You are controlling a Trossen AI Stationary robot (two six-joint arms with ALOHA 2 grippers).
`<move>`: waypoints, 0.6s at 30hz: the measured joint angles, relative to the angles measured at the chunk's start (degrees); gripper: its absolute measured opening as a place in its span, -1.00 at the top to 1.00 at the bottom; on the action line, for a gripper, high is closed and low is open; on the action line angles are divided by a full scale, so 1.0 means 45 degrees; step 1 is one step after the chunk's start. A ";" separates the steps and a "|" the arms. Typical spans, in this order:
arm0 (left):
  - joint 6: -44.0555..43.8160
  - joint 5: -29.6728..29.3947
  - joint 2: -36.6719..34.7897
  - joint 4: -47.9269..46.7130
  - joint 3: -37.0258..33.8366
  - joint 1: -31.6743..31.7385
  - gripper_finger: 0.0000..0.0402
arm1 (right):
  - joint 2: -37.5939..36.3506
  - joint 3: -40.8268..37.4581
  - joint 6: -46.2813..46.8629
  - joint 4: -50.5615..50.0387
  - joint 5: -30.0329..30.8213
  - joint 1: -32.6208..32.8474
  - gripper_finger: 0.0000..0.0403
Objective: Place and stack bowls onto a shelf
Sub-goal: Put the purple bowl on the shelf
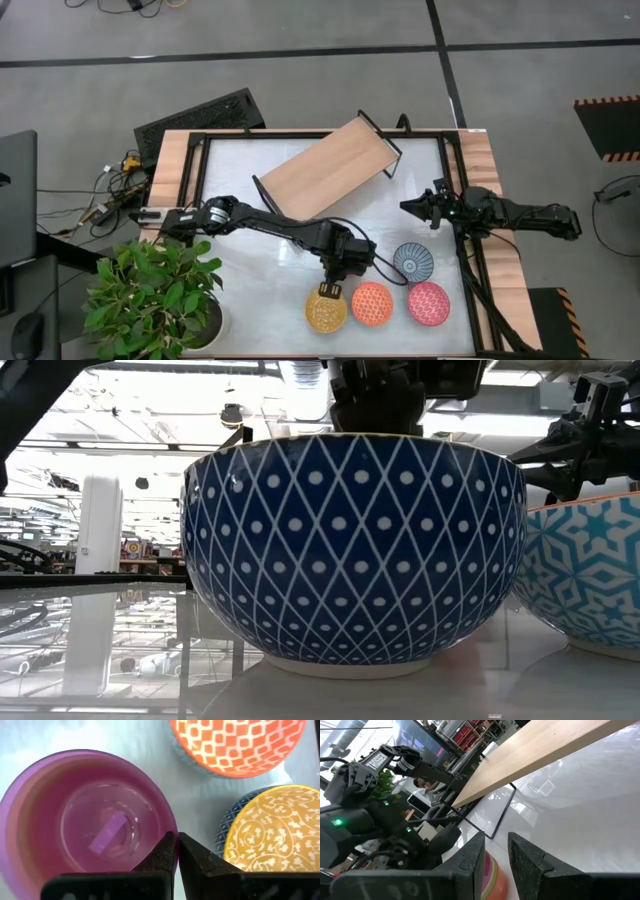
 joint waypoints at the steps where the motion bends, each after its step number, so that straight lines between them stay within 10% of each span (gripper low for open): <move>1: -0.0002 -0.0049 0.0000 -0.0120 0.0105 0.0020 1.00 | 0.0005 0.0000 -0.0001 -0.0002 0.0001 0.0000 0.44; 18: 0.1026 -0.1619 -0.0016 -0.1559 0.1682 0.0319 1.00 | 0.0005 0.0000 -0.0001 -0.0002 0.0006 -0.0019 0.44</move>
